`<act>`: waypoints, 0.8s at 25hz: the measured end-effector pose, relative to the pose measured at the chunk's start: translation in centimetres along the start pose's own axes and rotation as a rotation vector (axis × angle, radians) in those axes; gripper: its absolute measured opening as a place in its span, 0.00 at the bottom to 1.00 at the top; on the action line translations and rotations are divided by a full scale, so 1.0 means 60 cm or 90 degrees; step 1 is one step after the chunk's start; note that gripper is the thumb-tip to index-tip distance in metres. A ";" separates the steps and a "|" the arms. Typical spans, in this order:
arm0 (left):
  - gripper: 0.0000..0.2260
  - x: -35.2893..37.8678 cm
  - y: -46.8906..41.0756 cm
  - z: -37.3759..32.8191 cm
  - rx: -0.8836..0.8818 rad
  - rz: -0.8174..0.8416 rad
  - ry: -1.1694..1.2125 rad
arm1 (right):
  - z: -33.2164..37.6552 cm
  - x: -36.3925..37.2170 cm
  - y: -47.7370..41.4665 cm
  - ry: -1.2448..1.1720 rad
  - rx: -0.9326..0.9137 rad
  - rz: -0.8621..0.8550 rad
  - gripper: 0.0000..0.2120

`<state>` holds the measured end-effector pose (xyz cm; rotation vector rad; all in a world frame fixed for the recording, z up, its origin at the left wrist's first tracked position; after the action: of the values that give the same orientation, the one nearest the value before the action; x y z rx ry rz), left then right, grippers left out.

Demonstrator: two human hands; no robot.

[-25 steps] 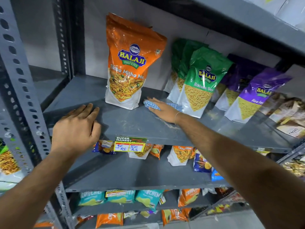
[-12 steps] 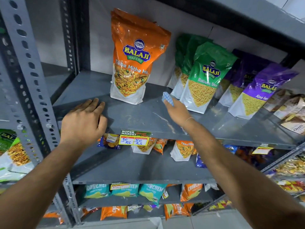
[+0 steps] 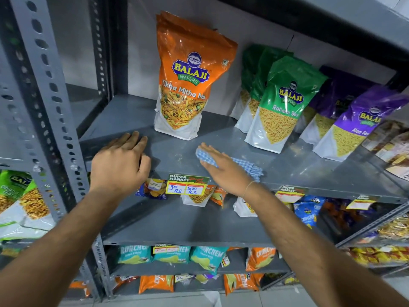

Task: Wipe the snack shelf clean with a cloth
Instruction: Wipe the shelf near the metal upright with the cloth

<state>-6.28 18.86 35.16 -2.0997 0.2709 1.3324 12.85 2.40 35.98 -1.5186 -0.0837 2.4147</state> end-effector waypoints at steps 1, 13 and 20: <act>0.26 0.000 -0.001 -0.001 0.002 0.001 -0.001 | -0.004 -0.012 0.002 -0.059 0.030 -0.059 0.23; 0.29 0.006 -0.007 0.002 0.037 0.039 -0.016 | 0.049 0.013 -0.032 0.104 0.006 -0.016 0.25; 0.31 0.001 -0.008 0.006 0.068 0.070 -0.007 | 0.038 -0.061 -0.002 -0.139 0.093 -0.344 0.14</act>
<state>-6.30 19.44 35.16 -2.0127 0.4482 1.3622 12.30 1.73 40.20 -1.0025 -0.3114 2.0805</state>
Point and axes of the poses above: each hand's wrist, its own y-axis away from the middle knuckle, its own x-axis out of the palm, z = x × y, the point moved 8 cm from there along -y, towards the middle knuckle, and after that the axes turned 14 degrees about -x, right-handed, at the moved point
